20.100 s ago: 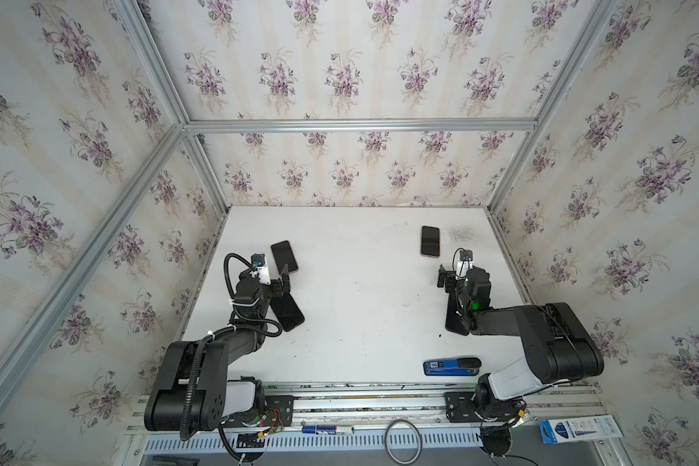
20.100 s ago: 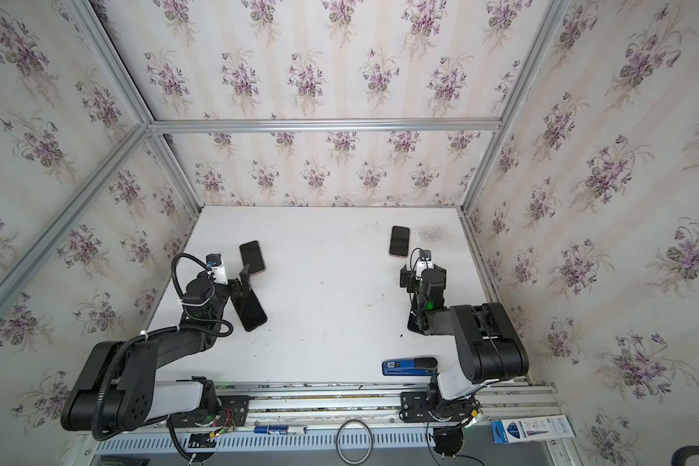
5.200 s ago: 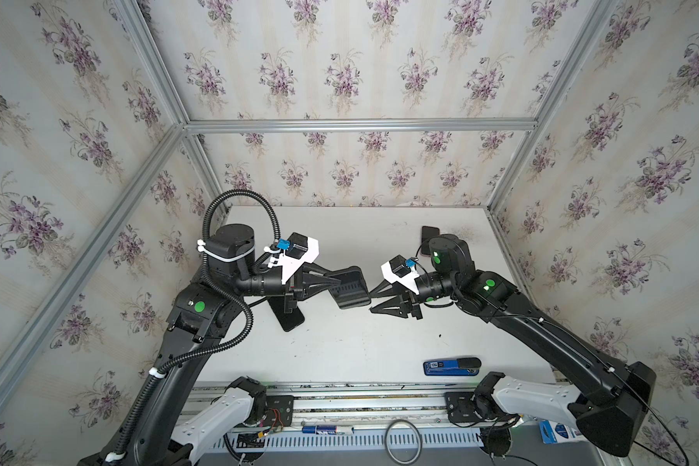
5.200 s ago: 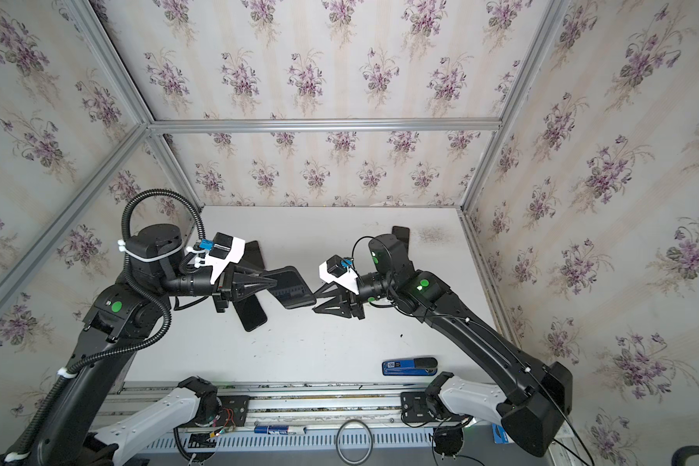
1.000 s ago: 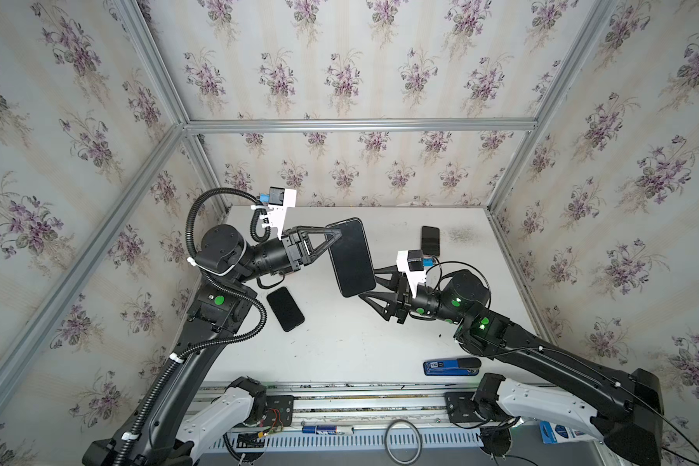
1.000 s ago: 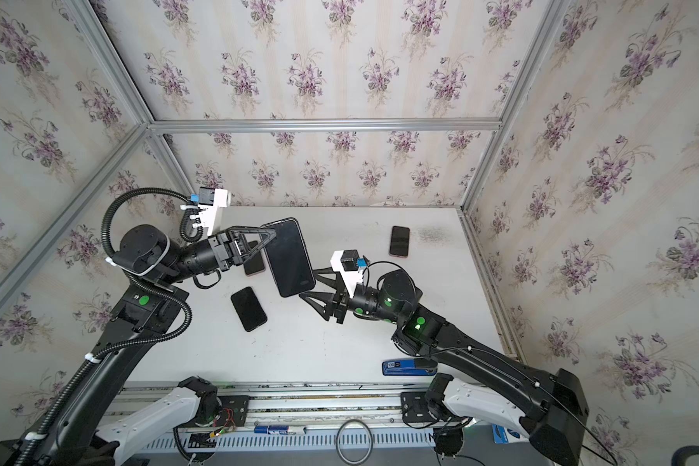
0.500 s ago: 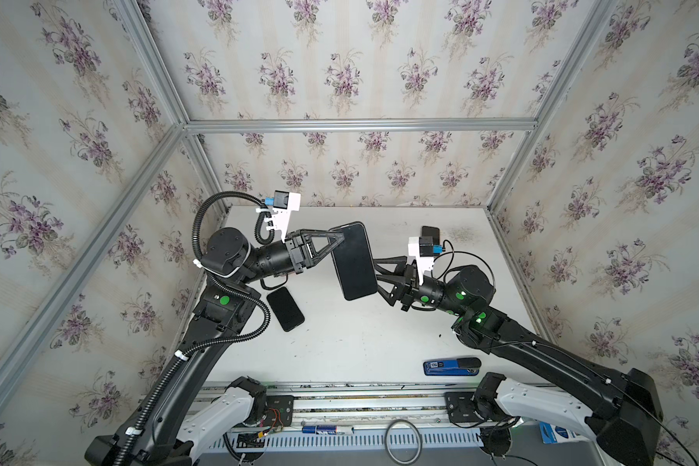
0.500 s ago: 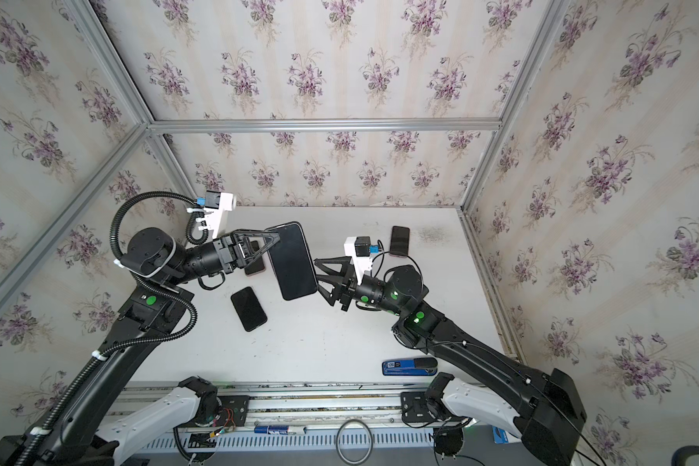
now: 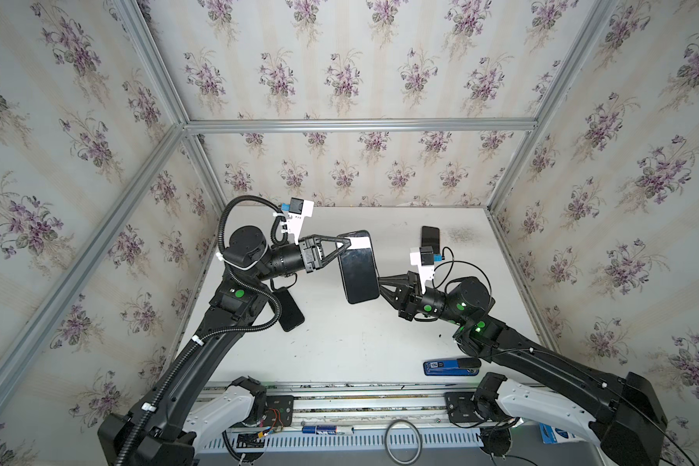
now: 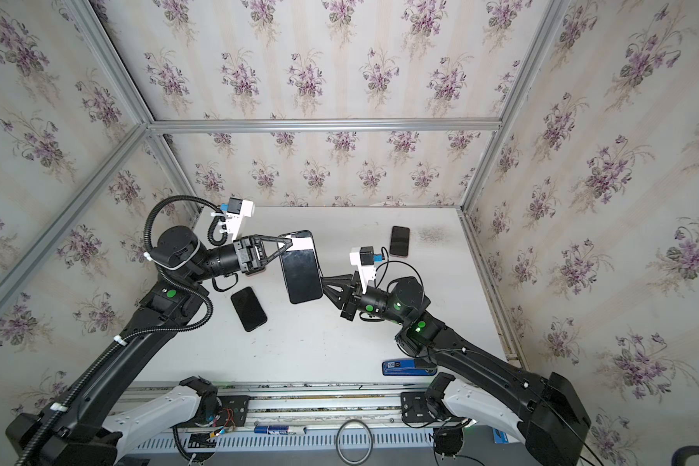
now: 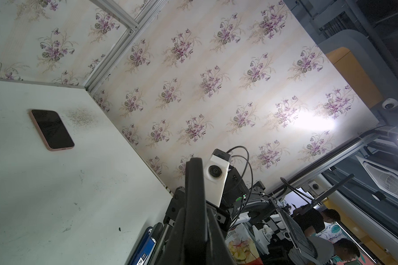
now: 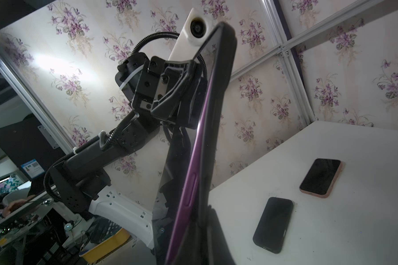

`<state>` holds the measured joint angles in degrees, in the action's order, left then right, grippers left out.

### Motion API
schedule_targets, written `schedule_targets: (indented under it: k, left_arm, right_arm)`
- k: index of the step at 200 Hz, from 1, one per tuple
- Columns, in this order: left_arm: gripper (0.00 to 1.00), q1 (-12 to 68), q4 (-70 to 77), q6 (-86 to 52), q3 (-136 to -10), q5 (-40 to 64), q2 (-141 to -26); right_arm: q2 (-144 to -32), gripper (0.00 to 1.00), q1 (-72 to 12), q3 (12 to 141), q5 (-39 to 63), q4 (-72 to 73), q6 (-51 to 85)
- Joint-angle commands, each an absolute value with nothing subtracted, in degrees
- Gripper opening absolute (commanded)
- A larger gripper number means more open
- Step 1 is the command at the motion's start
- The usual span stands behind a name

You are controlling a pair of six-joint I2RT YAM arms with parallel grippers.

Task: Take the phone out of the phone case
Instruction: Remove the phone case from the phone.

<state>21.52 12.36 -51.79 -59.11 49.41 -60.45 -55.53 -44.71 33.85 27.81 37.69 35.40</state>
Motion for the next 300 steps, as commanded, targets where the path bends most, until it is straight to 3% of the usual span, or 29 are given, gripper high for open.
schedule_targets:
  k: [1, 67, 154, 204, 300]
  left_arm:
    - [0.0, 22.41, 16.35, -47.67, -57.34, 44.19, -62.38]
    - [0.0, 26.82, 26.95, -45.49, -46.91, 37.78, -72.97]
    - [0.0, 30.28, 32.89, -41.84, -40.66, 32.01, -86.59]
    - [0.09, 31.03, 34.82, -41.65, -38.93, 29.61, -93.55]
    - [0.07, 31.38, 38.79, -42.63, -35.42, 29.06, -97.17]
  right_arm:
    - [-53.7, 0.0, -44.91, 32.02, 27.89, 38.5, 39.02]
    - [-49.29, 0.0, -44.9, 21.49, 17.69, 30.75, 45.36]
    - [-48.71, 0.0, -44.91, 13.04, 12.34, 28.45, 49.98]
    - [-50.68, 0.0, -44.89, 12.06, 10.65, 27.17, 51.04]
    - [-51.77, 0.0, -44.91, 9.59, 8.59, 27.5, 52.82]
